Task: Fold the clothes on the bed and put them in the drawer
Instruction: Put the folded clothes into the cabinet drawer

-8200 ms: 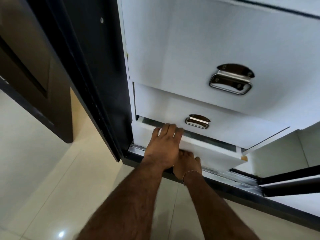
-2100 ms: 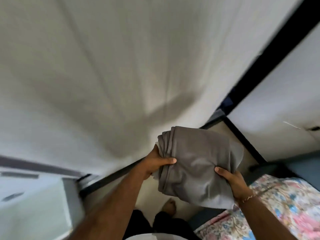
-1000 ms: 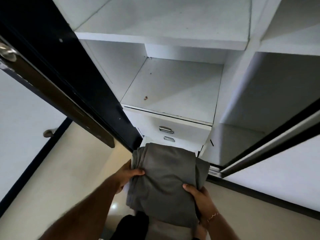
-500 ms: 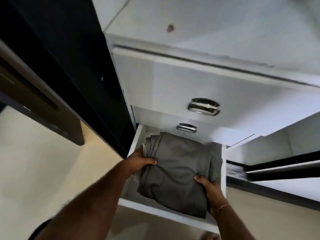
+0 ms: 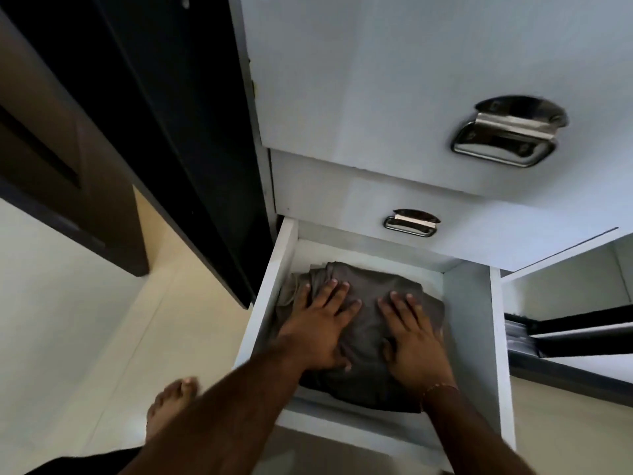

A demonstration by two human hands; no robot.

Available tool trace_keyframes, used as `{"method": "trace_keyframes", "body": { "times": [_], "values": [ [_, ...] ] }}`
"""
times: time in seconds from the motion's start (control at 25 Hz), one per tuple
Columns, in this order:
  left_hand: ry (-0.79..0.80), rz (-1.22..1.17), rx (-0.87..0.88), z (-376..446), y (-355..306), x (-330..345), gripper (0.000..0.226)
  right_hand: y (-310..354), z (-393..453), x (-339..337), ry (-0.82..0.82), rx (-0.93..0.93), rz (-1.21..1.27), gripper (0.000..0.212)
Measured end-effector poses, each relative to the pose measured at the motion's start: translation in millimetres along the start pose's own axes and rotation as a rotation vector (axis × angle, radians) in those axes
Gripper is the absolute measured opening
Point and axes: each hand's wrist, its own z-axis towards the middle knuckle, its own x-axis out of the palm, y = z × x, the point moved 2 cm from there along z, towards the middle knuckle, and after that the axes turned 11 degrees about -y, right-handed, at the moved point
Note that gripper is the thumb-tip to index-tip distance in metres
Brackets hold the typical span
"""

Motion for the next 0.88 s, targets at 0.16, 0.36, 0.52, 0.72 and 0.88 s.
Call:
{"method": "trace_keyframes", "body": {
  "times": [0.16, 0.36, 0.52, 0.72, 0.88],
  "values": [
    [0.117, 0.015, -0.066, 24.8, 13.1, 10.0, 0.123, -5.7, 33.4, 10.1, 0.325, 0.068, -0.064, 0.079],
    [0.164, 0.135, 0.126, 2.4, -9.9, -30.3, 0.139, 11.5, 25.7, -37.1, 0.426, -0.044, -0.188, 0.107],
    [0.531, 0.162, 0.293, -48.4, -27.4, -33.7, 0.154, 16.9, -23.7, -50.1, 0.665, -0.22, -0.066, 0.14],
    [0.377, 0.355, 0.461, -61.9, -35.4, -28.5, 0.138, 36.0, -49.6, -40.5, 0.708, -0.465, -0.326, 0.144],
    [0.184, 0.356, 0.365, -46.6, -20.7, -56.9, 0.119, 23.7, -25.9, -65.1, 0.422, -0.392, -0.305, 0.124]
  ]
}}
